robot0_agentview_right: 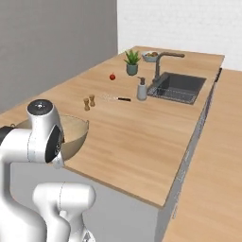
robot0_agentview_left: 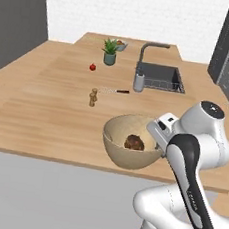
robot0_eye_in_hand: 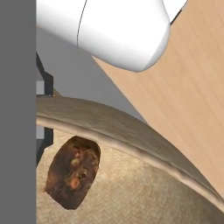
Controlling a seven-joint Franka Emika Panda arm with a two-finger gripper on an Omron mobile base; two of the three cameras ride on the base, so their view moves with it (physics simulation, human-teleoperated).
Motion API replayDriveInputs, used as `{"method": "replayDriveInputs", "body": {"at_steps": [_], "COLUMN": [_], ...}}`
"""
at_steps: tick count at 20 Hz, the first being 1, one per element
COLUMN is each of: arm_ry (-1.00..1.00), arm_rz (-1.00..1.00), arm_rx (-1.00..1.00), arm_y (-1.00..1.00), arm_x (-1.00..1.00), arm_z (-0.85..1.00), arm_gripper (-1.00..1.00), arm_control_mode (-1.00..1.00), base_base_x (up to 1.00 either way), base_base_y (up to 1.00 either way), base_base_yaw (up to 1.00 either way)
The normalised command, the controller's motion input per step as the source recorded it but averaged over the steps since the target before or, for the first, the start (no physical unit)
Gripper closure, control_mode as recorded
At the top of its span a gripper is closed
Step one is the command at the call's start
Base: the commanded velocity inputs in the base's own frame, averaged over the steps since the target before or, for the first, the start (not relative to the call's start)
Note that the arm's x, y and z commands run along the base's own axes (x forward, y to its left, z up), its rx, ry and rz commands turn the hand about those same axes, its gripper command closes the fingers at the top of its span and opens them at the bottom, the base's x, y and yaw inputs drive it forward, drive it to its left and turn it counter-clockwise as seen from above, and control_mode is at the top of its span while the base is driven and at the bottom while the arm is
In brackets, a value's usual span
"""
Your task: Open the cabinet, pick up the bread from the cabinet and place it in the basket. Then move the basket to the dining counter.
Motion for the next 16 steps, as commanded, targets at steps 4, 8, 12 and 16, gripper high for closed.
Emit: {"method": "replayDriveInputs", "body": {"at_steps": [4, 8, 12, 16], "arm_ry": [0.0, 0.0, 0.0, 0.0], "arm_rz": [0.0, 0.0, 0.0, 0.0], "arm_rx": [0.0, 0.0, 0.0, 0.0], "arm_y": [0.0, 0.0, 0.0, 0.0], "arm_x": [0.0, 0.0, 0.0, 0.0], "arm_z": [0.0, 0.0, 0.0, 0.0], "arm_gripper": [1.0, 1.0, 1.0, 1.0], "arm_control_mode": [1.0, 1.0, 1.0, 1.0], "base_base_x": [0.0, 0.0, 0.0, -0.05], "base_base_y": [1.0, 1.0, 1.0, 1.0], "base_base_yaw": [-0.13, -0.14, -0.15, -0.17]}}
